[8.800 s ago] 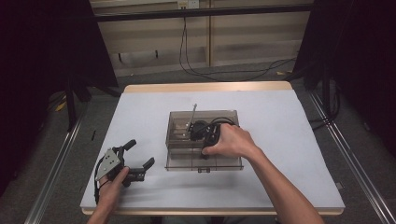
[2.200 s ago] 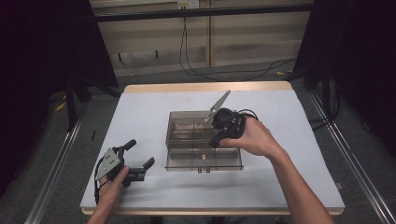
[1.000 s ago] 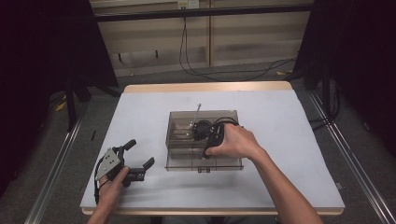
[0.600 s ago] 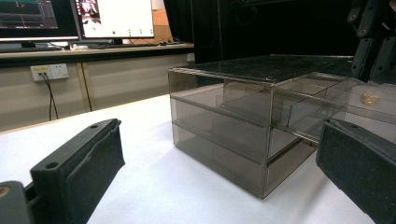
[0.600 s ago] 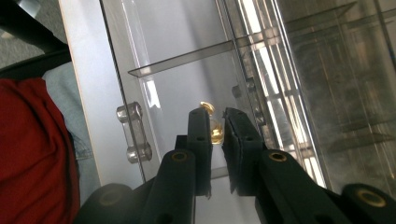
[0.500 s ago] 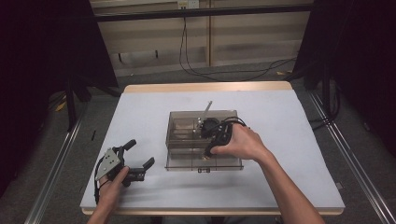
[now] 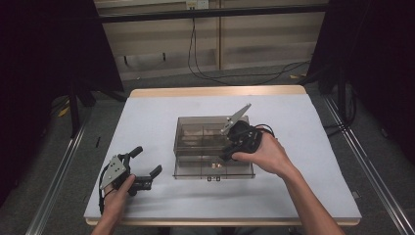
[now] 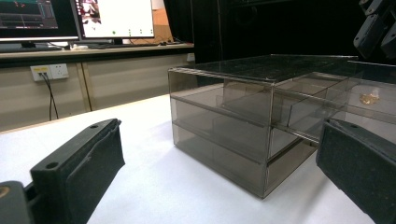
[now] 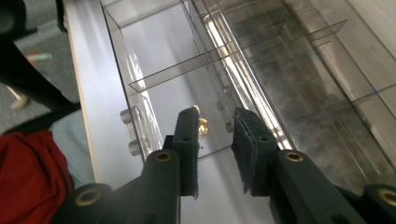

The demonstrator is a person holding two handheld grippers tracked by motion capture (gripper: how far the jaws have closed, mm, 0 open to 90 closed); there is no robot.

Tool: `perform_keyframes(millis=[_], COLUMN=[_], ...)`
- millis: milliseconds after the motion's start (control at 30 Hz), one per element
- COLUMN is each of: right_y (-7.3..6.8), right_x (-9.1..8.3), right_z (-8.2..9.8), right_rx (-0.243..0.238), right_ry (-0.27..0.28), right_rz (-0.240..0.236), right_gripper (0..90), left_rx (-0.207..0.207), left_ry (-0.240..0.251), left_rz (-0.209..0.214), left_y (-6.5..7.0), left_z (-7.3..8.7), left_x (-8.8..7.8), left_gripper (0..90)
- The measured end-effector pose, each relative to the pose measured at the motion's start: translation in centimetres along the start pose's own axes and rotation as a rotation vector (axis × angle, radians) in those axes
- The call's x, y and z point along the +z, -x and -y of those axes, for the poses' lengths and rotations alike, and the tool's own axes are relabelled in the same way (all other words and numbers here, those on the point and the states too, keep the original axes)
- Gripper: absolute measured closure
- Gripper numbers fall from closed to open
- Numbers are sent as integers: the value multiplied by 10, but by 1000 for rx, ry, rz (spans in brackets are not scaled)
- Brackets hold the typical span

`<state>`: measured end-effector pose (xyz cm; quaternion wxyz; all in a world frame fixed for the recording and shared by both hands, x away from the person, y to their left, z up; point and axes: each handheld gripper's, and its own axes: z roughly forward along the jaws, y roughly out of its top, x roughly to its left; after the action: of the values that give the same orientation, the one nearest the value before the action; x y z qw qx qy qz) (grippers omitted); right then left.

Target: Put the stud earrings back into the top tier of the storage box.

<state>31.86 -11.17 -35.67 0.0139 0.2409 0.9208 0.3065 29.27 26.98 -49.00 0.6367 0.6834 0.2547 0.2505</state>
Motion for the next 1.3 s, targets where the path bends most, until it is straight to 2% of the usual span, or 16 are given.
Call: perform_keyframes(millis=[167, 233, 567, 667, 1100, 1167, 1300], right_y=[1, 1, -3, -2, 3, 3, 2], right_x=[-11, -15, -24, -26, -40, -42, -45], right_z=[12, 17, 44, 53, 93, 100, 112], right_rx=[23, 21, 56, 85, 204, 228, 243], right_ry=[81, 115, 185, 204, 299, 308, 332], right_rz=[7, 23, 76, 96, 188, 191, 216], right_gripper=[644, 625, 471, 406, 259, 254, 249], left_rx=[3, 1, -3, -2, 2, 3, -3], left_ry=[-1, 0, 6, 3, 1, 0, 6], left_rz=[-1, 0, -2, -1, -3, -2, -2], left_y=[0, 0, 0, 0, 0, 0, 0], left_z=[0, 0, 0, 0, 0, 0, 0], left_x=[0, 0, 0, 0, 0, 0, 0], left_gripper=[7, 7, 7, 7, 7, 7, 6])
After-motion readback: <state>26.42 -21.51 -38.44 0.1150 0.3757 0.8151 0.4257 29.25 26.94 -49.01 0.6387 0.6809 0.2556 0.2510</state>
